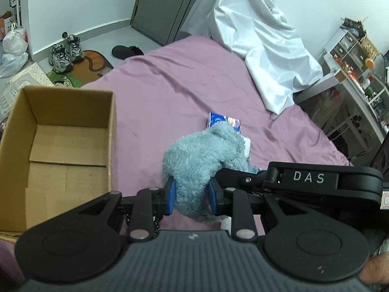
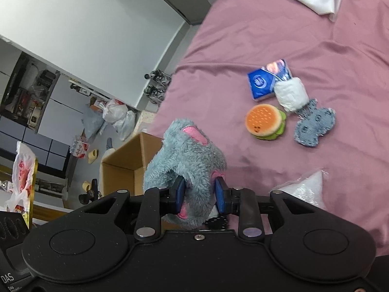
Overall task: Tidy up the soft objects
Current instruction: 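Close both grippers on the grey plush toy and lift it, then carry the grey plush toy with both grippers over the cardboard box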
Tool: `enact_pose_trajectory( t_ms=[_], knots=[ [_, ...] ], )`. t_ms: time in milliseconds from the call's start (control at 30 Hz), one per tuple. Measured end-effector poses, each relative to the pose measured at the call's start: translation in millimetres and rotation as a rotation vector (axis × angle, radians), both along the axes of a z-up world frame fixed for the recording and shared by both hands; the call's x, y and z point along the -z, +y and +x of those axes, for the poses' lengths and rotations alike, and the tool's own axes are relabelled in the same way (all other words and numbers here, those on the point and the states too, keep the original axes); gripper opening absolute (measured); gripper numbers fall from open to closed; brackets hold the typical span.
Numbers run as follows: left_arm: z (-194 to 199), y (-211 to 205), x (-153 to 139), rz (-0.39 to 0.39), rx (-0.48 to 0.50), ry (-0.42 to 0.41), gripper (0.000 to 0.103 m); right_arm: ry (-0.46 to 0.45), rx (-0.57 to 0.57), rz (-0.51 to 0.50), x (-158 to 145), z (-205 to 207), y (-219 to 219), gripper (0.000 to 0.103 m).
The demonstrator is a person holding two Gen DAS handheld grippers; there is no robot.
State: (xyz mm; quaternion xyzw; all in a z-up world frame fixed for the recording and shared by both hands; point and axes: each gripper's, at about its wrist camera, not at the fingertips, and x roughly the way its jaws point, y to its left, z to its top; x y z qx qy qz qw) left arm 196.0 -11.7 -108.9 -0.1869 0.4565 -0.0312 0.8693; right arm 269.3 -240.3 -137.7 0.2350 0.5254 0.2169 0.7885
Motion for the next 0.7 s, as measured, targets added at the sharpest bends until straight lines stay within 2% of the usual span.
enact_pose_trajectory(
  t_ms=[333,700],
  knots=[
    [-17,31,-23,-0.022,-0.051,-0.08,0.025,-0.065,-0.038,0.018,-21,-3,37,0.029],
    [-26,70,-30,-0.034,-0.089,-0.102,0.024,-0.097,-0.076,0.024,-30,-7,77,0.032]
  ],
)
